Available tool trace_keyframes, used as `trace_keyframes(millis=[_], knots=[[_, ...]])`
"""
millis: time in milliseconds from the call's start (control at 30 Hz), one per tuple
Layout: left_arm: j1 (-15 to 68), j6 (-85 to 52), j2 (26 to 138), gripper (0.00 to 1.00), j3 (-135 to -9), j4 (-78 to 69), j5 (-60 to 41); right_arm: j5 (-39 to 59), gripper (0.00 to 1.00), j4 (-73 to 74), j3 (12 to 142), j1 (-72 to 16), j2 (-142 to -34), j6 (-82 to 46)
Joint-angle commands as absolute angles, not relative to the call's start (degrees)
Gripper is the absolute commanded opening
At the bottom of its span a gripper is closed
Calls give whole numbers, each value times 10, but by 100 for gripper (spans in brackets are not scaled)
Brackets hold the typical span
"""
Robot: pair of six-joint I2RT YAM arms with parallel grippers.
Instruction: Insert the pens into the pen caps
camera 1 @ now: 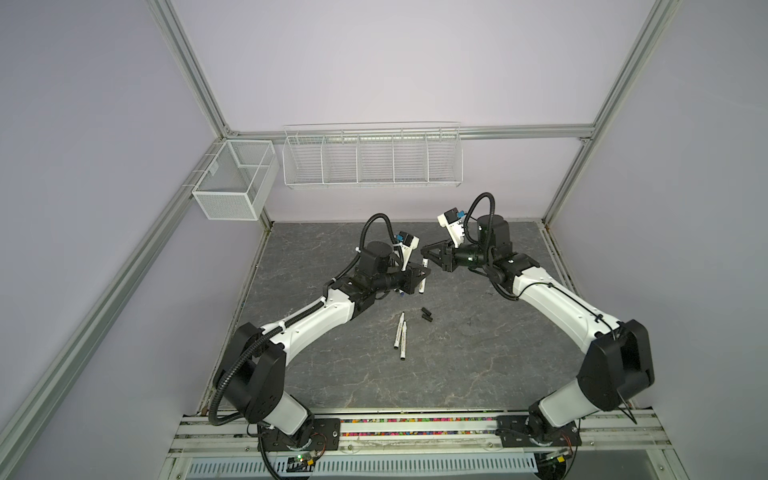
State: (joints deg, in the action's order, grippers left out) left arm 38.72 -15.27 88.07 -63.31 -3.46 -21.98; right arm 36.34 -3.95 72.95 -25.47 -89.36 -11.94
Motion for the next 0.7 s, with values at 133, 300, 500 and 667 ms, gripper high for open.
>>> trace_keyframes(millis=[133, 300, 500, 667], knots=[[291, -206, 832, 0, -670, -207, -56, 473, 7, -236, 676, -274, -888, -98], [271, -216, 831, 0, -676, -217, -61, 470, 7, -245, 671, -275, -887, -92], [264, -231, 826, 0, -670, -228, -75, 487, 7, -211, 656, -254, -887, -122], [262, -250, 822, 0, -662, -253, -107, 501, 7, -200, 654, -249, -891, -131]])
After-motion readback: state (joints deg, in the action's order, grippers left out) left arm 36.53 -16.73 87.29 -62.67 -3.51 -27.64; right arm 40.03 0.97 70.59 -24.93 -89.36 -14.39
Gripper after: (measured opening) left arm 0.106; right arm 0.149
